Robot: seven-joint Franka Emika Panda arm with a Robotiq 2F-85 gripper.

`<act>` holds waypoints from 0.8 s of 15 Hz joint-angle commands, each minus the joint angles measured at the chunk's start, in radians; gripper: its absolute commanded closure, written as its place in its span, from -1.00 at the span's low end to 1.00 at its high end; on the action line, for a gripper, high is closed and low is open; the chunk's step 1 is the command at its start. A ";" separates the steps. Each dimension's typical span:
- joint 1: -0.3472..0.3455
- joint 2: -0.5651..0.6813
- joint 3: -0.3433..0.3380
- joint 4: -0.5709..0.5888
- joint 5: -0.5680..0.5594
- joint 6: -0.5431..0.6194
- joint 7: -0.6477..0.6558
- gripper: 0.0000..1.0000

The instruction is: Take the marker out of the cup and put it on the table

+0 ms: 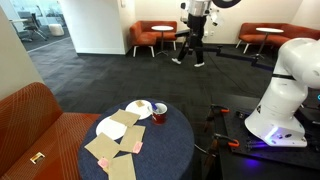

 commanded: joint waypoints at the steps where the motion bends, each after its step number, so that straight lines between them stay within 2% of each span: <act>1: 0.012 0.091 -0.006 -0.044 0.026 0.151 0.026 -1.00; 5: 0.008 0.219 0.006 -0.068 0.049 0.349 0.062 -1.00; 12: 0.041 0.440 0.030 -0.043 0.154 0.576 0.091 -1.00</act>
